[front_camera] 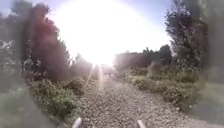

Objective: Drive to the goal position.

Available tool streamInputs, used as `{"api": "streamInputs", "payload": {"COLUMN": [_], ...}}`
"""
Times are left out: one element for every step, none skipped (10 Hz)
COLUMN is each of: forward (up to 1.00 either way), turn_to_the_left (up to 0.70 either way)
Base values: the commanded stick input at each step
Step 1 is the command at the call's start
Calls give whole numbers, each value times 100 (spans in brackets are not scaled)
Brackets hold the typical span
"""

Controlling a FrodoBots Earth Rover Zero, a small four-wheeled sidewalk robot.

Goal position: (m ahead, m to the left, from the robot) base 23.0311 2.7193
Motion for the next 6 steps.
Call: {"api": "streamInputs", "payload": {"forward": [50,50,50,50,50,50], "turn_to_the_left": [0,0,0,0,0,0]}}
